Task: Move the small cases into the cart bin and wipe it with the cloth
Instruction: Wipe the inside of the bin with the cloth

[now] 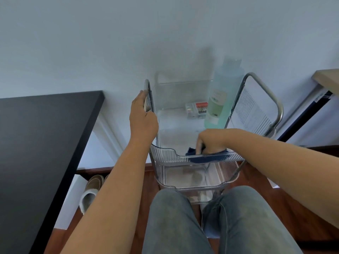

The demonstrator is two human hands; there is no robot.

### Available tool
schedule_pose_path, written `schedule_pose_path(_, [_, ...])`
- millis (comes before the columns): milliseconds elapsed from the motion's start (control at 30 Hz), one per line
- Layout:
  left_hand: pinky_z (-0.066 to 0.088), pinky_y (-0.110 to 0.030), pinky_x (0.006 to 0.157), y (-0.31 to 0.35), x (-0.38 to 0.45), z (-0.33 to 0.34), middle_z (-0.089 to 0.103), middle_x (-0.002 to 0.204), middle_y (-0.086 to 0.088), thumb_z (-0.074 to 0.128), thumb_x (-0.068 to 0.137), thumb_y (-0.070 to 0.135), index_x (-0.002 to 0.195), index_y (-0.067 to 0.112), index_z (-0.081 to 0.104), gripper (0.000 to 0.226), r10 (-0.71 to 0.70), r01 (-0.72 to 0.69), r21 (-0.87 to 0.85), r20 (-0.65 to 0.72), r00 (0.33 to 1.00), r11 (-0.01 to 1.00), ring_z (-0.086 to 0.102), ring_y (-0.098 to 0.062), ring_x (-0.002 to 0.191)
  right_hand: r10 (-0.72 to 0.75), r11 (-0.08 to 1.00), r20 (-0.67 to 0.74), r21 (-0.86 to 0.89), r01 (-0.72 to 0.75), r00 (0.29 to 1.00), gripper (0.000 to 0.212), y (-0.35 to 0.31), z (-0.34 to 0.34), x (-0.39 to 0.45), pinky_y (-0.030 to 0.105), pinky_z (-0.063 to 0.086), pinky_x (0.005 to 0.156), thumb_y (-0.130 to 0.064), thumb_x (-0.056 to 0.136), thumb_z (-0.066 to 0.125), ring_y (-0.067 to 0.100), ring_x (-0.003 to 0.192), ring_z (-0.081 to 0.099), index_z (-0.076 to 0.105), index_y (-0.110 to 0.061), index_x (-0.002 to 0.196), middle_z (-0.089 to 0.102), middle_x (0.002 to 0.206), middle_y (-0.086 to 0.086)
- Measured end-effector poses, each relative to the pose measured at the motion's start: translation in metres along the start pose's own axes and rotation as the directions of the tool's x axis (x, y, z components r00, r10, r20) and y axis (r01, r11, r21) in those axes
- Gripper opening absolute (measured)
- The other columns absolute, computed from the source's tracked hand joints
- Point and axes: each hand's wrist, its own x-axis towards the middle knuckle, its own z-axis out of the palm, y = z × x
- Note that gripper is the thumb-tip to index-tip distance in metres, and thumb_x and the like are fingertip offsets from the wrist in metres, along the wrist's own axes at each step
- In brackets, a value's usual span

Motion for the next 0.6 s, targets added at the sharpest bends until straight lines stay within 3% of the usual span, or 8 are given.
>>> schedule_pose_path(67, [0.046,-0.039,0.106,-0.001,-0.003,0.001,0.037,0.151,0.012,0.031,0.084,-0.011,0.148,0.027,0.038,0.074,-0.002,0.002,-0.009,-0.008,1.0,1.0,0.05,-0.013,0.126,-0.067,0.997,-0.034,0.024,0.068,0.997,0.026,-0.026,0.0,0.018,0.025,0.047,0.079,-0.008,0.086,0.063,0.012,0.082,0.061,0.078,-0.025,0.1,0.074,0.097,-0.008])
schedule_pose_path(200, [0.045,-0.042,0.106,-0.007,-0.008,0.003,0.041,0.148,0.005,0.034,0.084,-0.014,0.148,0.02,0.039,0.073,0.082,-0.076,0.094,-0.068,0.994,0.993,0.047,-0.019,0.132,-0.131,0.991,-0.073,0.006,0.132,0.989,0.031,-0.071,-0.001,0.046,0.029,0.041,0.066,0.003,0.08,0.054,0.009,0.061,0.047,0.068,-0.023,0.071,0.056,0.065,-0.01])
schedule_pose_path(267, [0.046,-0.039,0.105,-0.009,-0.011,0.004,0.044,0.145,0.005,0.036,0.084,-0.014,0.147,0.021,0.041,0.072,0.103,-0.09,0.122,-0.1,0.99,0.988,0.05,-0.018,0.128,-0.138,0.989,-0.08,0.035,0.141,0.987,0.037,-0.073,0.0,0.051,0.028,0.04,0.064,0.007,0.079,0.05,0.007,0.062,0.046,0.07,-0.024,0.078,0.056,0.066,-0.012])
schedule_pose_path(333, [0.049,-0.033,0.099,-0.01,-0.015,0.005,0.046,0.144,0.007,0.037,0.084,-0.013,0.143,0.026,0.045,0.071,0.13,-0.11,0.159,-0.119,0.984,0.981,0.053,-0.018,0.125,-0.14,0.984,-0.074,0.102,0.147,0.987,0.029,-0.065,0.001,0.046,0.027,0.041,0.064,0.001,0.083,0.055,0.01,0.065,0.051,0.071,-0.023,0.079,0.061,0.068,-0.012])
schedule_pose_path(433, [0.044,-0.015,0.068,-0.014,-0.022,0.007,0.057,0.136,0.01,0.037,0.081,-0.01,0.129,0.035,0.052,0.068,0.163,-0.128,0.241,-0.135,0.977,0.962,0.063,-0.014,0.106,-0.144,0.96,-0.067,0.232,0.155,0.987,0.027,-0.046,0.001,0.033,0.017,0.042,0.065,-0.012,0.087,0.064,-0.005,0.062,0.056,0.072,-0.034,0.074,0.064,0.066,-0.025])
schedule_pose_path(533, [0.045,-0.023,0.055,-0.014,-0.023,0.005,0.065,0.123,0.012,0.036,0.082,-0.009,0.123,0.034,0.052,0.061,0.152,-0.116,0.247,-0.132,0.979,0.962,0.064,-0.012,0.08,-0.085,0.964,-0.019,0.252,0.087,0.996,0.02,-0.028,-0.002,0.02,0.016,0.044,0.077,-0.014,0.09,0.065,-0.006,0.074,0.06,0.076,-0.027,0.101,0.069,0.086,-0.02])
schedule_pose_path(600, [0.049,-0.03,0.057,-0.013,-0.024,0.004,0.065,0.122,0.012,0.035,0.082,-0.009,0.123,0.033,0.051,0.061,0.143,-0.105,0.249,-0.142,0.979,0.963,0.064,-0.013,0.079,-0.038,0.975,0.048,0.219,0.027,0.998,0.023,-0.013,-0.004,0.01,0.018,0.043,0.079,-0.012,0.091,0.062,-0.007,0.075,0.06,0.074,-0.025,0.106,0.069,0.091,-0.017])
